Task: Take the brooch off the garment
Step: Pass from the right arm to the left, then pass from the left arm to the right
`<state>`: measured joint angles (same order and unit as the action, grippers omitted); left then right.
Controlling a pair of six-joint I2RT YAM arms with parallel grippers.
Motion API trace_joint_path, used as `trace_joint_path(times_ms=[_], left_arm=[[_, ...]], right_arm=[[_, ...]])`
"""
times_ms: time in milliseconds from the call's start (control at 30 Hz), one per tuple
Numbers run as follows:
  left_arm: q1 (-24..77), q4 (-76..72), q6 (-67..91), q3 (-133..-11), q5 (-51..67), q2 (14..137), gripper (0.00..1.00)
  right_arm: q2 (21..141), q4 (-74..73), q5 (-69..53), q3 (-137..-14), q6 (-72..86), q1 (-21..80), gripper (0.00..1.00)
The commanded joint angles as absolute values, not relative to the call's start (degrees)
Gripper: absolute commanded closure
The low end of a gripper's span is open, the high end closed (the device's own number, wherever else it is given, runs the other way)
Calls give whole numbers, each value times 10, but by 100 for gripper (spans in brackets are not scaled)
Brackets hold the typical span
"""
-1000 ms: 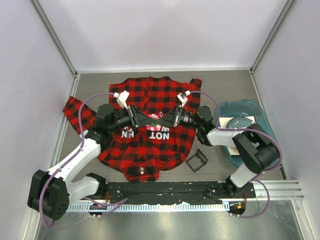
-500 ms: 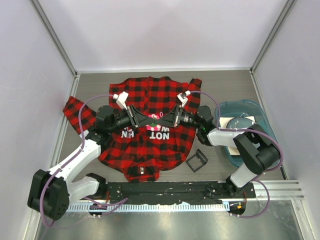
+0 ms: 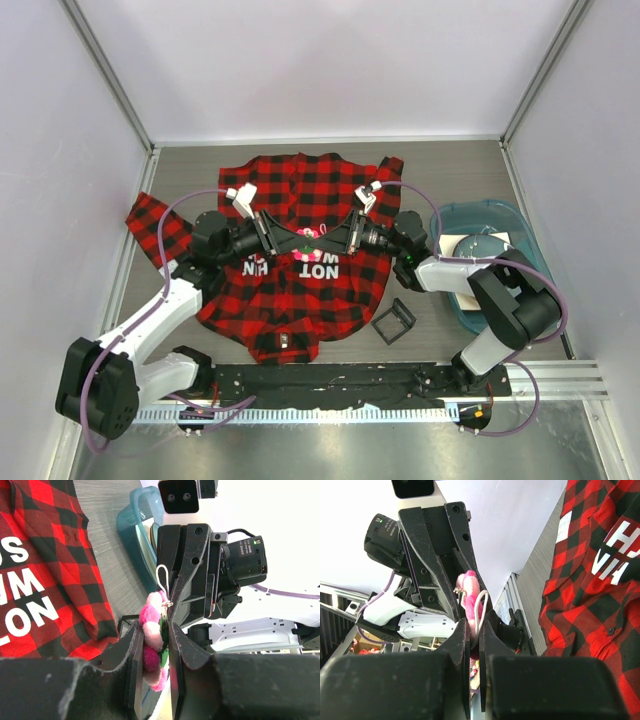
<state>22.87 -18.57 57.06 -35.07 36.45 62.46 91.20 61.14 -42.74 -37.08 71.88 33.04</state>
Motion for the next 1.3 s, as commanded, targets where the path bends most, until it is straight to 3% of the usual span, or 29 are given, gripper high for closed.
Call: trace_joint_path(times_ms=[0,167,467,667,1033,1133,1233,1267], left_arm=[[231,-217,569,-352,368,619,97],[230,-213,565,-354,371,621,100],[231,-141,508,-370,350,602,100],[231,-137,504,-369,352,604,100],[231,-148,513,-370,356,608,100],[231,-145,513,-369,354,606,100],[231,-142,513,-370,354,606,100],[231,-142,513,-372,353,606,100]], right_arm=[[888,613,-410,-386,704,335,98],[888,613,-398,-385,713,336,91],[866,599,-347,-386,729,335,52],[874,578,-339,-407,718,337,47],[890,548,-343,-436,692,359,53],[890,534,-341,-437,681,359,61],[892,526,-344,-434,677,359,75],[891,526,-345,-434,676,359,83]])
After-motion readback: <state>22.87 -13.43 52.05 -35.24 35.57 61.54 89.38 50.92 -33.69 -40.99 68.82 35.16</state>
